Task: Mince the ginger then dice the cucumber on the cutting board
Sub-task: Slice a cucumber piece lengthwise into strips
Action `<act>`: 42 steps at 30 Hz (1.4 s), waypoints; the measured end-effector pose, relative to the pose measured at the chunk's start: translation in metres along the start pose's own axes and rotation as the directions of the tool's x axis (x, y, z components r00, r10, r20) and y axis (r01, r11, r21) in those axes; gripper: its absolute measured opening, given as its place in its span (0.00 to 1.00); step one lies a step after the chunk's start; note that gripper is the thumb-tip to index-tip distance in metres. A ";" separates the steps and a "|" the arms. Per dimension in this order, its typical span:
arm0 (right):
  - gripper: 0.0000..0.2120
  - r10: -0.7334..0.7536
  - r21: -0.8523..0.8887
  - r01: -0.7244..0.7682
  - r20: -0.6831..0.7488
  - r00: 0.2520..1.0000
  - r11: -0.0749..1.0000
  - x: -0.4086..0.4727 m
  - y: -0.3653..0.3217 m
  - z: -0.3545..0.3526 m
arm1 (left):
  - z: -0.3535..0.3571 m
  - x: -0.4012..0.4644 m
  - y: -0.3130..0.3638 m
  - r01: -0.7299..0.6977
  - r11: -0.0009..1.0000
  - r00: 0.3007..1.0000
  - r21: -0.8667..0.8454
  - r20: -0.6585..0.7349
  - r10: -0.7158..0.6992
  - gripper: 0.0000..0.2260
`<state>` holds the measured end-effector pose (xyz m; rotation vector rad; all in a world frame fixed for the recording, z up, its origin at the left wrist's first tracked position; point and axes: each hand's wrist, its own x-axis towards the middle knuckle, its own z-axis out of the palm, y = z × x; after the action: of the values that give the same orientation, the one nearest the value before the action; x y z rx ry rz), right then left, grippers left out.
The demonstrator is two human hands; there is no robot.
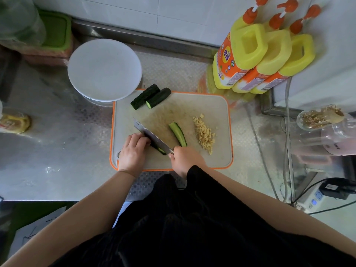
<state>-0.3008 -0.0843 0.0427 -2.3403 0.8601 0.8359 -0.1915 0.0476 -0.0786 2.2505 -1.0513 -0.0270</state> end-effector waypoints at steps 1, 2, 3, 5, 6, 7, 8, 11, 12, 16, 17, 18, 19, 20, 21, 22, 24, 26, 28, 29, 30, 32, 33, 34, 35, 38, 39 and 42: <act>0.18 0.001 -0.005 -0.001 0.004 1.000 1.000 0.000 -0.001 -0.001 | 0.000 0.000 -0.001 -0.009 1.000 1.000 -0.004 -0.006 0.009 0.10; 0.18 0.002 -0.012 -0.002 0.009 1.000 1.000 0.000 -0.002 -0.002 | 0.001 0.000 -0.001 -0.015 1.000 1.000 -0.007 -0.012 0.015 0.10; 0.18 0.005 -0.018 -0.005 0.014 1.000 1.000 0.000 -0.002 -0.003 | 0.002 0.000 -0.002 -0.018 1.000 1.000 -0.009 -0.015 0.018 0.09; 0.18 0.010 -0.027 -0.009 0.023 1.000 1.000 0.000 -0.004 -0.005 | 0.002 0.000 -0.003 -0.019 1.000 1.000 -0.018 -0.012 0.019 0.09; 0.18 0.011 -0.035 -0.010 0.025 1.000 0.999 0.001 -0.005 -0.006 | 0.002 0.000 -0.004 -0.021 1.000 1.000 -0.023 -0.007 0.021 0.09; 0.18 0.014 -0.047 -0.013 0.024 1.000 0.999 0.002 -0.006 -0.007 | 0.002 0.000 -0.004 -0.022 0.999 1.000 -0.026 -0.004 0.022 0.09; 0.17 0.019 -0.062 -0.017 0.020 1.000 0.998 0.004 -0.007 -0.008 | 0.002 0.000 -0.004 -0.021 0.999 1.000 -0.029 -0.001 0.021 0.09; 0.16 0.032 -0.105 -0.032 0.003 0.999 0.994 0.009 -0.009 -0.005 | 0.001 0.000 -0.004 -0.017 0.999 1.000 -0.037 0.003 0.017 0.08; 0.16 0.035 -0.111 -0.035 -0.002 0.999 0.993 0.010 -0.010 -0.004 | 0.001 0.000 -0.004 -0.020 0.999 1.000 -0.036 0.003 0.020 0.08; 0.15 0.041 -0.087 -0.041 0.003 0.999 0.995 0.014 -0.007 0.005 | 0.001 -0.001 -0.003 -0.009 0.999 1.000 -0.037 0.018 0.009 0.09; 0.15 0.042 -0.075 -0.042 0.005 0.999 0.996 0.015 -0.006 0.008 | 0.001 -0.001 -0.003 -0.004 0.999 1.000 -0.034 0.020 0.005 0.08; 0.14 0.039 -0.062 -0.039 0.003 0.999 0.997 0.015 -0.005 0.011 | 0.001 -0.001 -0.004 -0.003 1.000 1.000 -0.027 0.023 0.004 0.06; 0.13 0.034 -0.048 -0.034 0.000 0.999 0.998 0.016 -0.004 0.015 | 0.001 -0.001 -0.004 -0.004 1.000 1.000 -0.020 0.024 0.004 0.05; 0.11 0.027 -0.037 -0.028 -0.005 1.000 0.999 0.017 -0.003 0.017 | 0.001 -0.001 -0.004 -0.006 1.000 1.000 -0.013 0.026 0.006 0.05; 0.10 0.022 -0.031 -0.023 -0.007 1.000 0.999 0.017 -0.003 0.019 | 0.001 -0.001 -0.005 -0.007 1.000 1.000 -0.009 0.030 0.007 0.05; 0.11 0.018 -0.025 -0.018 -0.007 1.000 1.000 0.018 -0.001 0.019 | 0.001 0.000 -0.004 -0.003 1.000 0.999 -0.010 0.035 0.003 0.06; 0.13 0.013 -0.001 -0.013 -0.002 1.000 1.000 0.020 0.002 0.018 | 0.000 0.000 -0.004 0.012 1.000 0.999 -0.009 0.045 -0.012 0.08; 0.14 0.009 0.015 -0.009 0.000 1.000 1.000 0.022 0.005 0.015 | -0.002 -0.002 -0.005 0.018 1.000 0.997 0.000 0.072 -0.018 0.10; 0.14 0.005 0.014 -0.005 -0.001 1.000 1.000 0.022 0.005 0.014 | -0.007 -0.005 -0.004 0.018 1.000 0.994 0.008 0.111 -0.019 0.11; 0.14 0.002 0.006 -0.002 -0.005 1.000 1.000 0.021 0.005 0.014 | -0.009 -0.006 -0.004 0.005 1.000 0.992 0.015 0.123 -0.006 0.11; 0.13 -0.005 -0.002 0.005 -0.013 1.000 1.000 0.020 0.006 0.016 | -0.012 -0.008 -0.003 -0.021 0.999 0.992 0.026 0.126 0.018 0.12; 0.10 -0.020 -0.015 0.019 -0.034 0.999 1.000 0.018 0.005 0.020 | -0.022 -0.008 0.002 -0.093 0.994 0.994 0.059 0.071 0.089 0.10; 0.08 -0.026 -0.019 0.026 -0.042 0.999 1.000 0.017 0.005 0.020 | -0.027 -0.007 0.006 -0.115 0.990 0.993 0.079 0.013 0.115 0.08; 0.08 -0.031 -0.022 0.030 -0.046 0.998 0.999 0.017 0.005 0.021 | -0.034 -0.003 0.012 -0.124 0.988 0.991 0.094 -0.048 0.128 0.07; 0.09 -0.027 -0.020 0.026 -0.046 0.999 0.999 0.017 0.004 0.021 | -0.041 0.005 0.018 -0.130 0.986 0.986 0.106 -0.092 0.140 0.06; 0.11 0.008 -0.023 -0.009 -0.065 0.998 1.000 0.016 0.002 0.024 | -0.064 0.047 0.045 -0.172 0.965 0.984 0.196 0.089 0.157 0.12; 0.11 0.000 -0.055 -0.005 -0.083 0.997 0.998 0.017 0.002 0.026 | -0.068 0.063 0.055 -0.194 0.947 0.948 0.255 0.296 0.115 0.16; 0.13 -0.035 -0.103 0.025 -0.097 0.995 0.994 0.015 0.001 0.030 | -0.065 0.093 0.067 -0.338 0.858 0.705 0.387 0.708 -0.041 0.28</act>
<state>-0.3035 -0.0718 0.0113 -2.4954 0.8388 0.7739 -0.1563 -0.0130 0.0324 2.6679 -1.8247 -0.6699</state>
